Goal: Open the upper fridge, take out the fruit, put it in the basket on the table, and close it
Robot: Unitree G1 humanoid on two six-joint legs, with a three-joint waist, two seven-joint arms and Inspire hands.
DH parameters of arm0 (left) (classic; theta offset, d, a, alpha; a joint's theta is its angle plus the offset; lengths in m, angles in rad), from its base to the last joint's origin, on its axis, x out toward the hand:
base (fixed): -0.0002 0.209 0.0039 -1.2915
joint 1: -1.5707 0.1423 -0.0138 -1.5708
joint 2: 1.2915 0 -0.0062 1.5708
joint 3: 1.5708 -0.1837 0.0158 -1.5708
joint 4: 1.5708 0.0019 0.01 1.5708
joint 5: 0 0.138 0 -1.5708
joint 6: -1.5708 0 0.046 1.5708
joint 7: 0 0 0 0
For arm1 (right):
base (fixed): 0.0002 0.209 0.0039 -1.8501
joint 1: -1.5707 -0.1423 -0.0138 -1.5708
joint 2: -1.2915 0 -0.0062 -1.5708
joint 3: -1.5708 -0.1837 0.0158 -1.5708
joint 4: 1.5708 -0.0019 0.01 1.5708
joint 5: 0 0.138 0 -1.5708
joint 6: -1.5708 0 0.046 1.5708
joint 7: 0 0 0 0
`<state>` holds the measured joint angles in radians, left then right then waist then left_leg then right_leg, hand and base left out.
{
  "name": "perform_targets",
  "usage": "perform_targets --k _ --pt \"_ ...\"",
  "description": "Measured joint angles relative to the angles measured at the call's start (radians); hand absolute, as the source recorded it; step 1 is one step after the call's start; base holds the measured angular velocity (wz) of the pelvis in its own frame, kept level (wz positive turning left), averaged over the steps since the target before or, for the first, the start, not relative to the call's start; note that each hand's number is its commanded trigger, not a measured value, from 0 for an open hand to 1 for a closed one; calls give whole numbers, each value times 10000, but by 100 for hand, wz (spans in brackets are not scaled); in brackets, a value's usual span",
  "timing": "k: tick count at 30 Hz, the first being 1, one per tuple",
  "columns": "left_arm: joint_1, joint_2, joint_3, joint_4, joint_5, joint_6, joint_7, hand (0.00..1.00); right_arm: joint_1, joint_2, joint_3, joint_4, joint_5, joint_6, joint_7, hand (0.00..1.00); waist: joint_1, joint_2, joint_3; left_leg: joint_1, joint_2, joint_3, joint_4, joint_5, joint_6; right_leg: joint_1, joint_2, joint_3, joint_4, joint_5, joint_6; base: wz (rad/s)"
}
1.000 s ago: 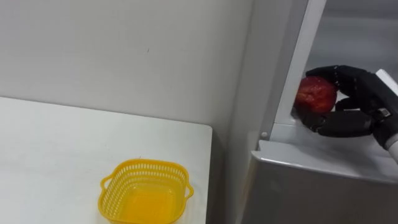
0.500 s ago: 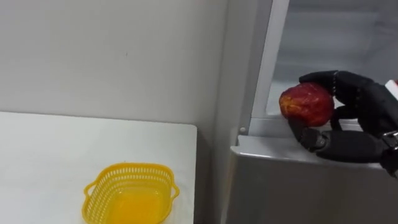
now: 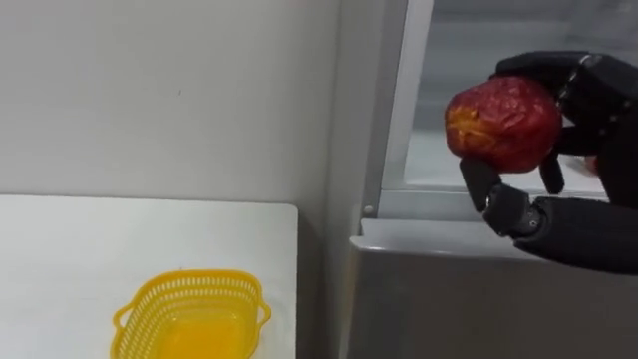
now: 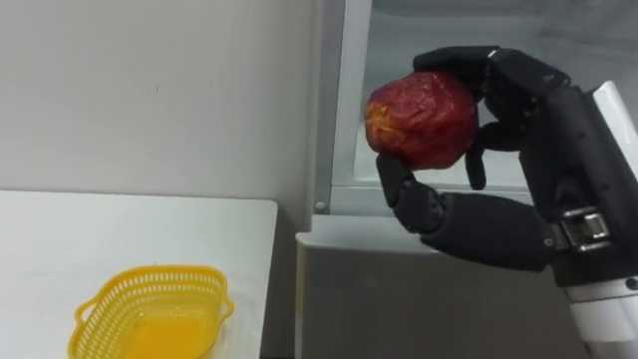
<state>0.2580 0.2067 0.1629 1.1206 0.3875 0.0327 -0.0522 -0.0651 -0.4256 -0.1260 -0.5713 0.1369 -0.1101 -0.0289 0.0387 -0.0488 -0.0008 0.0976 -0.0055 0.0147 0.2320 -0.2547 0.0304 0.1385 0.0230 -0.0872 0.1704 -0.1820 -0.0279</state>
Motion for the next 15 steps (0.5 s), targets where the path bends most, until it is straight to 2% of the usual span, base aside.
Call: perform_targets --k 5,10,15 --pt "-132 -67 -18 72 -7 -109 -174 0 -2 417 437 -337 -989 -49 268 100 152 23 -11 -31 2 26 -25 -1 2 -51 3 21 1 0 0 -1" --pt "-161 -60 -65 126 -8 -188 -411 0 -9 435 1098 -395 -1868 -108 795 100 441 80 -56 -34 3 33 -85 1 3 -89 8 19 -1 1 -1 -2" --pt "-177 -49 -424 294 -21 -205 -487 0 -9 499 1826 -741 -2455 -99 1402 100 514 15 -87 -21 -8 -123 -94 6 5 -21 1 -67 -6 0 1 11"
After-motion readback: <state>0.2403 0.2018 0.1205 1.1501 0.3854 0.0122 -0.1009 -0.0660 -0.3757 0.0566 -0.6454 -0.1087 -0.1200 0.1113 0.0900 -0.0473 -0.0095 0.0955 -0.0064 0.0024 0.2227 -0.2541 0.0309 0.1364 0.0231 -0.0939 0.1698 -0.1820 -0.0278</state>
